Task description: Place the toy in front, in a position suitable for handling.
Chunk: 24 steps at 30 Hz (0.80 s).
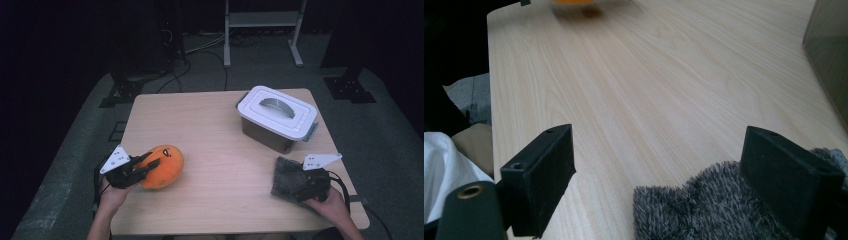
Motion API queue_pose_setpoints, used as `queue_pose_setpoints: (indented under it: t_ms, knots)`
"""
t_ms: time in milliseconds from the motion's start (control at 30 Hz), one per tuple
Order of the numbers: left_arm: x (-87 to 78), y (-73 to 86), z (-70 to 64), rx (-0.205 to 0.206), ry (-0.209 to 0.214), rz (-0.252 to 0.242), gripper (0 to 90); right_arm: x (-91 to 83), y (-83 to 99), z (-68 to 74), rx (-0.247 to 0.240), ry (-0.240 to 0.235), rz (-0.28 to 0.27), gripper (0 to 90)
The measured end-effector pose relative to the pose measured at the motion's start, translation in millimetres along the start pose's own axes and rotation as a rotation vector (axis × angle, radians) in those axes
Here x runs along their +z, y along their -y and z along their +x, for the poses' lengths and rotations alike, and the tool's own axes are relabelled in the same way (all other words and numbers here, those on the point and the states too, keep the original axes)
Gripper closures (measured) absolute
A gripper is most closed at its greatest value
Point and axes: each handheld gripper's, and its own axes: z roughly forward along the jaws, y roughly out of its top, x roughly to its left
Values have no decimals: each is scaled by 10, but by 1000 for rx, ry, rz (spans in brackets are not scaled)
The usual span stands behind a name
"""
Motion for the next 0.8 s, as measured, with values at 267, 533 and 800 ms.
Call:
queue_pose_setpoints:
  t_ms: [267,533,800]
  knots:
    - [221,-193,-203,43,91,-7,637,-20,7,-25,13,7,-14,132]
    - [553,-384,-514,99,194,-9,637,-53,15,-41,13,17,-19,132]
    - [911,-471,-832,149,290,20,637,-119,38,-63,13,35,-28,132]
